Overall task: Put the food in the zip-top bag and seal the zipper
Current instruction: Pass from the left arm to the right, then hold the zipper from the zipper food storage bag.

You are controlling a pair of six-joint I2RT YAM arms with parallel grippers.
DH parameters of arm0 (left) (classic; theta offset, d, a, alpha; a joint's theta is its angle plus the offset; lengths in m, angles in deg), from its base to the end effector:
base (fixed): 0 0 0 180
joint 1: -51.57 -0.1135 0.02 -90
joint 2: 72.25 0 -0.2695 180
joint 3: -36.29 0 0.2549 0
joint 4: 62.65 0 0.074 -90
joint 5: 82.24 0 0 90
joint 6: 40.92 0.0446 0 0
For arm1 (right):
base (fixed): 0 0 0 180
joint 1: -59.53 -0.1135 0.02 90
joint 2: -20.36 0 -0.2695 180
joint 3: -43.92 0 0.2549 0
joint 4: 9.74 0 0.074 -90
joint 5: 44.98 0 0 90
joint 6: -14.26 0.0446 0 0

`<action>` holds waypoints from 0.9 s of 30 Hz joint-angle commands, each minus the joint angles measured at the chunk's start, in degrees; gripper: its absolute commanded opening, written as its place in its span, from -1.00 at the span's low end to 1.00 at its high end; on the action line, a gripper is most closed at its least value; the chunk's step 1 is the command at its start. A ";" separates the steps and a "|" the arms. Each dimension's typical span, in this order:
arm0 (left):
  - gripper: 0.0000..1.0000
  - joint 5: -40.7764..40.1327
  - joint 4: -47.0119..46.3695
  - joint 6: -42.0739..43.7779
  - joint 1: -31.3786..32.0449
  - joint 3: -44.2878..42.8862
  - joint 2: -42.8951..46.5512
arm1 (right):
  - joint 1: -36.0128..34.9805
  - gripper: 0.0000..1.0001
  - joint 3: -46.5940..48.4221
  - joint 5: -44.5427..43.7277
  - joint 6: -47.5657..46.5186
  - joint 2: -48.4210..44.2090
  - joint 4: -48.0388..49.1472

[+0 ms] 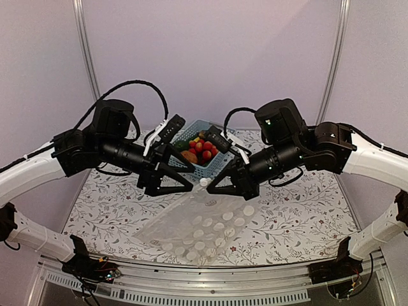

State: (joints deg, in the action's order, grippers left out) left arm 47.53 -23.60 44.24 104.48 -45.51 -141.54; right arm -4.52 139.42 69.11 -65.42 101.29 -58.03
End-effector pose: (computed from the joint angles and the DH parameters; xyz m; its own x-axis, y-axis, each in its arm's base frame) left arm 0.1403 -0.2329 0.3724 -0.3494 0.3546 -0.8673 0.9321 0.0371 -0.3603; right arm 0.1235 0.2954 0.3801 -0.4127 -0.4742 -0.7777 -0.9102 0.1821 0.3719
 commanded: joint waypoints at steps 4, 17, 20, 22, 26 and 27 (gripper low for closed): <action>0.40 -1.05 -4.85 -1.97 3.64 -1.42 -2.84 | 0.20 -1.00 -0.24 -1.77 1.39 -0.07 0.29; -0.25 -3.44 -6.09 -2.34 5.06 -0.46 -4.15 | 0.24 -1.00 -0.18 -1.03 1.60 0.79 0.35; -0.38 -3.21 -6.58 -2.77 5.02 -0.29 -4.30 | 0.23 -1.00 -0.15 -0.96 1.79 0.98 0.43; -0.43 -3.16 -6.62 -2.77 5.02 -0.12 -4.28 | 0.22 -1.00 -0.15 -0.98 1.88 1.07 0.44; -0.50 -3.18 -6.67 -2.75 5.03 0.23 -4.33 | 0.21 -1.00 -0.19 -1.24 2.01 0.91 0.45; -0.52 -3.16 -6.67 -2.74 5.06 0.24 -4.31 | 0.16 -1.00 -0.18 -1.32 2.06 0.90 0.42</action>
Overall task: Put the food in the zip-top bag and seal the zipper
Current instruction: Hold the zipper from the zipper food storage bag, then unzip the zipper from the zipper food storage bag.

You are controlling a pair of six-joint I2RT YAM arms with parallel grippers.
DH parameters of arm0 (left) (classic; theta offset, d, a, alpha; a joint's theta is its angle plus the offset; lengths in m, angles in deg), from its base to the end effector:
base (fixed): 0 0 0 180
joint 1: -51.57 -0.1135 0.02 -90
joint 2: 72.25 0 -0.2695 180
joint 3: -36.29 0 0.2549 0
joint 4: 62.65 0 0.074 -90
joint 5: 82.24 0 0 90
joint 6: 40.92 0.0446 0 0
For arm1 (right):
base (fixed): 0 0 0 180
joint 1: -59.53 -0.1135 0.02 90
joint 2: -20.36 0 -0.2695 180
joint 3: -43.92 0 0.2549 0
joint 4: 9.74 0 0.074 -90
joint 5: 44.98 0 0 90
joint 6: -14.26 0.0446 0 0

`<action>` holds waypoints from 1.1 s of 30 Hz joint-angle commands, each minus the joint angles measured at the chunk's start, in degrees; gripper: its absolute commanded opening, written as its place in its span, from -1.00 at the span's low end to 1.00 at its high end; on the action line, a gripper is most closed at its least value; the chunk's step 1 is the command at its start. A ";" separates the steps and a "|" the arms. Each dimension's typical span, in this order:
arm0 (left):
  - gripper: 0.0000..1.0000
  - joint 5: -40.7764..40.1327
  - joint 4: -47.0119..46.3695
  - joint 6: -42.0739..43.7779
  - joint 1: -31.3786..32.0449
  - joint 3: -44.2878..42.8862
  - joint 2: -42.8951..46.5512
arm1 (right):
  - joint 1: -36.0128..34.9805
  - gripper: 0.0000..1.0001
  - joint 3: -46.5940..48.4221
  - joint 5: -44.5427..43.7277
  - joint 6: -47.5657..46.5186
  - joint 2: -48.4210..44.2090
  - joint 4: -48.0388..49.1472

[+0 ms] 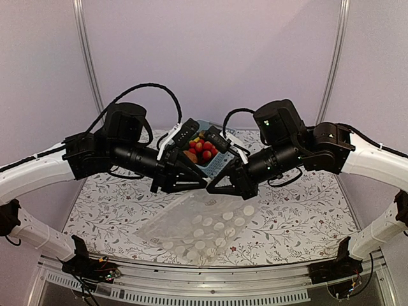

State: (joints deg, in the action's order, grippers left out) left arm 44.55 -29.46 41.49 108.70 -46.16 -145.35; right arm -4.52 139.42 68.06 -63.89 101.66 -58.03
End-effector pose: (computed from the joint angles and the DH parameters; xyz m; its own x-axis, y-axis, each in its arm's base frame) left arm 0.1369 -0.2610 0.3684 -0.3456 0.3399 -0.8747 0.9325 0.0196 -0.3608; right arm 0.1250 0.2968 0.3779 -0.4391 -0.4704 -0.7655 -0.8983 0.2124 0.3848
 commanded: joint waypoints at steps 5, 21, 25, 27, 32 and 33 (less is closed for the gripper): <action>-0.74 0.27 -0.50 0.17 0.81 0.96 -0.64 | 0.22 -1.00 -0.24 -0.80 0.70 0.58 0.48; -1.00 -1.75 2.15 2.25 0.82 0.61 -0.79 | 0.17 -1.00 -3.06 -6.51 3.13 -2.04 3.40; -1.00 -2.84 3.26 3.11 0.81 0.42 -0.64 | 0.23 -1.00 -3.49 -6.61 3.41 -2.52 3.65; -1.00 -3.77 3.96 3.65 0.82 0.37 -0.60 | 0.21 -1.00 -3.57 -6.80 3.52 -2.61 3.61; -1.00 -5.35 5.02 4.64 0.71 0.37 -0.21 | 0.20 -1.00 -3.53 -7.88 3.44 -2.69 3.49; -1.00 -5.49 5.19 4.68 0.71 0.37 -0.20 | 0.16 -1.00 -3.49 -8.05 3.51 -2.71 3.52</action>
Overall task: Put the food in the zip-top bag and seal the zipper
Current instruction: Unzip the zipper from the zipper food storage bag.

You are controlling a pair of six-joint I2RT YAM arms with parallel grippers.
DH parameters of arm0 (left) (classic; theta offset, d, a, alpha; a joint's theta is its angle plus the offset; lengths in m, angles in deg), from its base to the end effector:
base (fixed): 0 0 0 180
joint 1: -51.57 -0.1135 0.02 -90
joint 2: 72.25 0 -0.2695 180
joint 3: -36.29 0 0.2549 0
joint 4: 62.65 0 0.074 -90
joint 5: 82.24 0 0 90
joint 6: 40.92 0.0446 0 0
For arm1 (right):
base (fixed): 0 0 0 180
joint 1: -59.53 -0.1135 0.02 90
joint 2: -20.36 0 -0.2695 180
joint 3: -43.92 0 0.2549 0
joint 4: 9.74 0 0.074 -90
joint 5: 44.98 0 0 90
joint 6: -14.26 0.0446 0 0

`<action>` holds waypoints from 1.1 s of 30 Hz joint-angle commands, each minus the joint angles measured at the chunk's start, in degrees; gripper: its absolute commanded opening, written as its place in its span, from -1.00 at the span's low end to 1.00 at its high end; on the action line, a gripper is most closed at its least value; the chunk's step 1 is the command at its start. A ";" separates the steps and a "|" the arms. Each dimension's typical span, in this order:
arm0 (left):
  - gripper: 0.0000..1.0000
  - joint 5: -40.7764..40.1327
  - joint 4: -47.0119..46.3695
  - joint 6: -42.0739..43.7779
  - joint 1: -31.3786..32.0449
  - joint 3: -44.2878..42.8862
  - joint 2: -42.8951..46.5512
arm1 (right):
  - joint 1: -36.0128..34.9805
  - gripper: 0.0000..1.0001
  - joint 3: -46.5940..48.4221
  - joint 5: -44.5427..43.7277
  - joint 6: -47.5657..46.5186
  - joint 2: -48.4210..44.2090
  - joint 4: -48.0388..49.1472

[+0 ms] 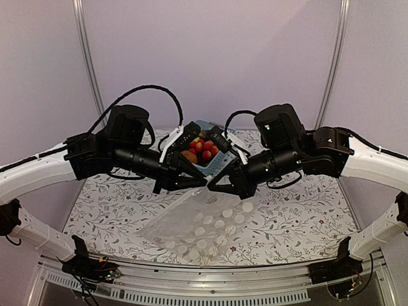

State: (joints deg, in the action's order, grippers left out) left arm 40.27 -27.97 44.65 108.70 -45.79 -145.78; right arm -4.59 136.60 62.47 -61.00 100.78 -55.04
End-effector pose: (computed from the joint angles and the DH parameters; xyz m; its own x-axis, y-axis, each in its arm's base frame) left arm 0.1404 -0.2615 0.3607 -0.3132 0.3647 -0.8768 0.9488 0.0808 -0.3053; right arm 0.1285 0.2955 0.3698 -0.4765 -0.4260 -0.7691 -0.8756 0.3088 0.3714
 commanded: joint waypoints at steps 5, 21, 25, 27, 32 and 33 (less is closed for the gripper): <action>-1.00 -0.97 3.91 1.70 0.77 0.08 0.10 | 0.30 -1.00 -0.67 -2.75 0.62 -1.76 0.55; -1.00 -1.55 5.06 2.36 0.58 0.00 0.14 | 0.44 -1.00 -0.76 -5.87 0.99 -2.15 0.18; -1.00 -2.42 5.34 2.71 0.56 0.00 0.17 | 0.47 -1.00 -0.93 -6.42 1.08 -2.46 0.09; -1.00 -3.02 5.60 2.92 0.43 0.07 0.28 | 0.54 -1.00 -1.09 -6.66 1.17 -2.59 0.02; -1.00 -3.66 6.04 3.43 0.12 0.09 0.19 | 0.81 -1.00 -1.37 -7.32 1.58 -2.71 -0.20; -1.00 -3.72 6.21 3.52 0.06 0.04 0.21 | 0.93 -1.00 -1.37 -7.56 1.66 -2.72 -0.25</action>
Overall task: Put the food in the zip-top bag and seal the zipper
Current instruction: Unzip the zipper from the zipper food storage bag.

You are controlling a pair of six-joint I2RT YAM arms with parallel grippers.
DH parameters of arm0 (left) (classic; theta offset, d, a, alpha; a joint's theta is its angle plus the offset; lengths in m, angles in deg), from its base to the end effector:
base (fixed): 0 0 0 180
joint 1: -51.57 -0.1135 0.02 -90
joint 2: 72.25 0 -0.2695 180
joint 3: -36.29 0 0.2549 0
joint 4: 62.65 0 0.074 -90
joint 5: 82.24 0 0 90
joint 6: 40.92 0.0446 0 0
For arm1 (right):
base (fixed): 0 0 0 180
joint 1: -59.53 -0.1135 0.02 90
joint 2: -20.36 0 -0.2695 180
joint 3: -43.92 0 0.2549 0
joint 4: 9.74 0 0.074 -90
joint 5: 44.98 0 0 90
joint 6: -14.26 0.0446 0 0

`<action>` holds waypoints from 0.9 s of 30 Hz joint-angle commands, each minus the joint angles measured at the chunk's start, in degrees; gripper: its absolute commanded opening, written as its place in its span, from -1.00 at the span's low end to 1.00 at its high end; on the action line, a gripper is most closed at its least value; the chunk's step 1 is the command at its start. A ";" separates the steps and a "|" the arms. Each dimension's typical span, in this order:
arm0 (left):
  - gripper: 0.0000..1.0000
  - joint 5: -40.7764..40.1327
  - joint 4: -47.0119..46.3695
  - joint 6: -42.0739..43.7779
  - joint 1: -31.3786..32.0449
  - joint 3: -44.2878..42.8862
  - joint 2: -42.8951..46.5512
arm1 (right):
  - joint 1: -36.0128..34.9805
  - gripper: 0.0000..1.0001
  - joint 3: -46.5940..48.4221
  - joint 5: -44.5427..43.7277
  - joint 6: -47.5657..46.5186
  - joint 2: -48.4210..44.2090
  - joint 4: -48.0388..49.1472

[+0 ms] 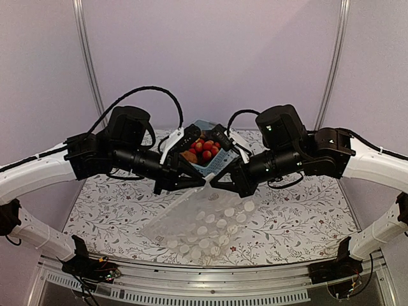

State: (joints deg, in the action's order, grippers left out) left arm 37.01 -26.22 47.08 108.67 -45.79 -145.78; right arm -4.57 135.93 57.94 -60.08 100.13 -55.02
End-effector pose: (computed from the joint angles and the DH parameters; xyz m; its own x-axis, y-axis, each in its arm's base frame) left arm 0.1422 -0.2599 0.3570 -0.2876 0.3885 -0.8754 0.9577 0.1249 -0.2592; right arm 0.1307 0.2920 0.3687 -0.4881 -0.4028 -0.7743 -0.8588 0.3800 0.3437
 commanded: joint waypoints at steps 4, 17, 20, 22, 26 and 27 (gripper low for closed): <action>-1.00 -1.48 5.27 1.76 -0.05 -0.17 0.18 | 1.14 -1.00 -0.78 -4.07 0.90 -2.54 -0.43; -1.00 -3.27 6.93 3.45 -0.75 -0.70 0.56 | 2.67 -1.00 -0.94 -7.57 2.94 -2.60 -0.72; -1.00 -3.38 7.12 3.57 -1.02 -0.70 0.82 | 2.97 -1.00 -0.96 -8.11 3.45 -2.69 -0.72; -1.00 -3.49 7.13 3.62 -1.11 -0.64 1.00 | 3.23 -1.00 -1.04 -8.50 3.70 -2.76 -0.76; -1.00 -3.59 7.23 3.76 -1.27 -0.62 1.27 | 3.58 -1.00 -1.13 -9.38 4.14 -2.88 -0.73; -1.00 -3.59 7.25 3.74 -1.29 -0.62 1.29 | 3.59 -1.00 -1.21 -9.63 4.26 -2.93 -0.74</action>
State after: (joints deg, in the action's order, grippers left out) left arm 32.77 -22.81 49.97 107.80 -45.81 -145.76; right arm -2.51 135.45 52.72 -57.02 98.99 -55.13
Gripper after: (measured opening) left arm 0.059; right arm 0.004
